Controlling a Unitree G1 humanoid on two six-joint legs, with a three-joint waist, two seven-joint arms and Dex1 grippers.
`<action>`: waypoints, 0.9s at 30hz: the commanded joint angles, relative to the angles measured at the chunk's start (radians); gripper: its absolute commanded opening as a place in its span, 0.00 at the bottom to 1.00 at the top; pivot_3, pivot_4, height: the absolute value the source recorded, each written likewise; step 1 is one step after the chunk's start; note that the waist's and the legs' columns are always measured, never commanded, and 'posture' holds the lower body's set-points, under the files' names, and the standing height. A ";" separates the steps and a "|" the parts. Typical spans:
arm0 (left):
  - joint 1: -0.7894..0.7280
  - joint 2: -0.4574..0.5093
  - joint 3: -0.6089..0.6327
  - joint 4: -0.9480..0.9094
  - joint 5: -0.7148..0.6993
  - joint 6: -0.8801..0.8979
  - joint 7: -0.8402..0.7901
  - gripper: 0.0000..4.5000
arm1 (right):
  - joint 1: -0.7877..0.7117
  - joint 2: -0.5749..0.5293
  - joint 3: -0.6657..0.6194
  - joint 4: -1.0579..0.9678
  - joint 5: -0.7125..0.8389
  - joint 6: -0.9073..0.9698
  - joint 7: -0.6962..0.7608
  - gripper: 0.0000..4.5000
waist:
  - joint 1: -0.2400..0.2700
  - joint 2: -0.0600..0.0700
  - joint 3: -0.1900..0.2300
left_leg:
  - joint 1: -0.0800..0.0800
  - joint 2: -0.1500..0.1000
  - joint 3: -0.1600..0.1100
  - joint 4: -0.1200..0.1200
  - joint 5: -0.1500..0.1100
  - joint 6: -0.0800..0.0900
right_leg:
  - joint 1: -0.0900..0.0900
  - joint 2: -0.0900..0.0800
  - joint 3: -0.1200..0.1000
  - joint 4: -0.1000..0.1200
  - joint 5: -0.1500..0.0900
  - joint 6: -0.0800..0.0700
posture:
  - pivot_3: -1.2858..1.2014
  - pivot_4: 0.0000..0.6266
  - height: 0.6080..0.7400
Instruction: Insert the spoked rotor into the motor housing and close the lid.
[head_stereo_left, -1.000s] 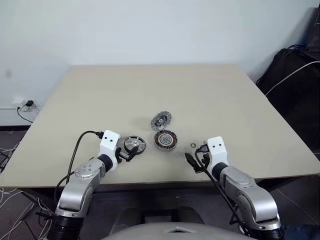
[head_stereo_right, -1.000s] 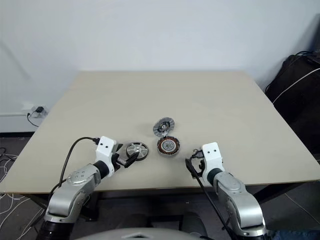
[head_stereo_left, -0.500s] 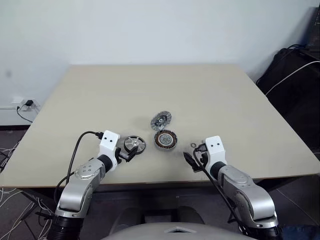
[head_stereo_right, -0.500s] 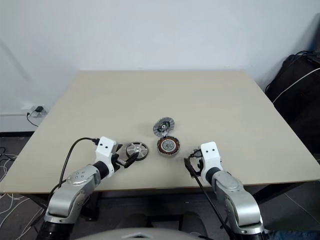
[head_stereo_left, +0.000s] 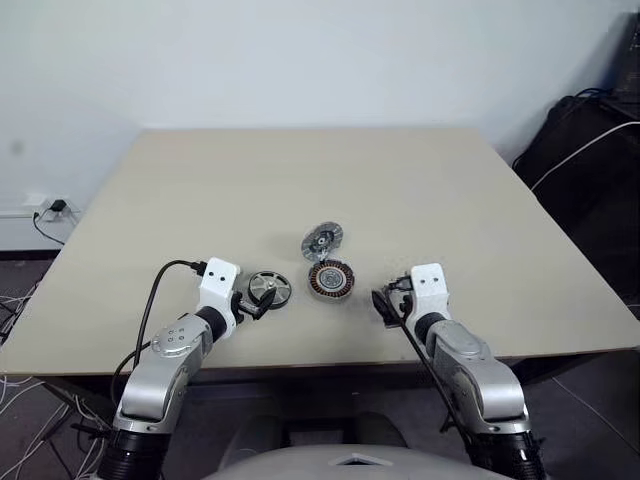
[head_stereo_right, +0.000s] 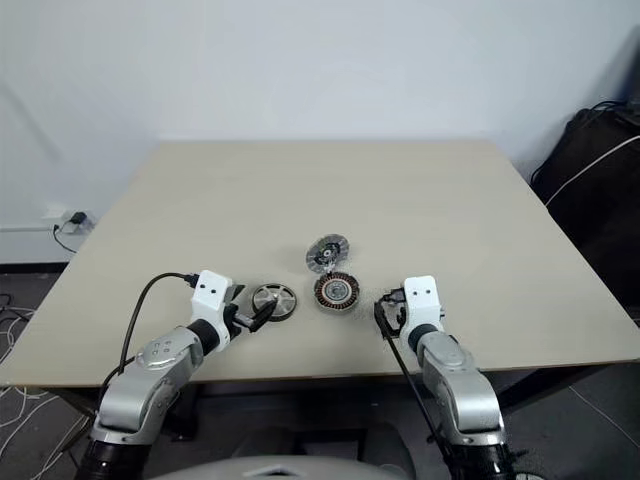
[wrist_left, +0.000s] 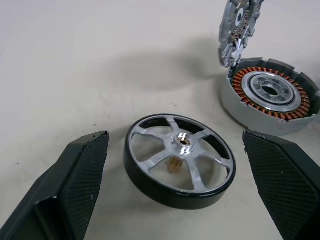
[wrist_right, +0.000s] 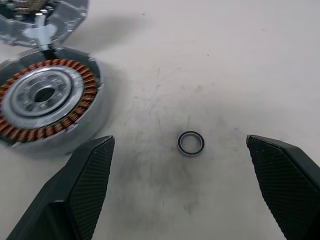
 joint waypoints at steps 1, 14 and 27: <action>-0.015 0.000 0.002 -0.024 0.001 -0.012 0.002 1.00 | -0.044 0.017 -0.033 0.050 -0.002 -0.052 -0.012 1.00 | 0.000 0.000 0.000 | 0.000 0.000 0.000 0.000 0.000 0.000 | 0.000 0.000 0.000 0.000 0.000 0.000 | 0.52 0.00 1.00; -0.033 0.005 0.000 -0.021 0.003 -0.008 -0.004 1.00 | -0.108 0.065 -0.048 0.240 -0.008 -0.142 -0.003 1.00 | -0.005 0.001 0.000 | -0.002 0.000 0.000 0.000 0.001 -0.002 | 0.001 0.002 0.001 0.000 0.001 -0.001 | 0.52 0.00 1.00; -0.028 0.003 0.002 -0.027 0.003 -0.010 -0.001 1.00 | -0.134 0.085 -0.039 0.347 -0.031 -0.200 -0.006 0.79 | -0.016 0.001 0.000 | 0.001 0.000 0.000 0.000 0.002 -0.003 | 0.002 0.005 0.001 0.001 0.001 -0.001 | 0.52 0.00 1.00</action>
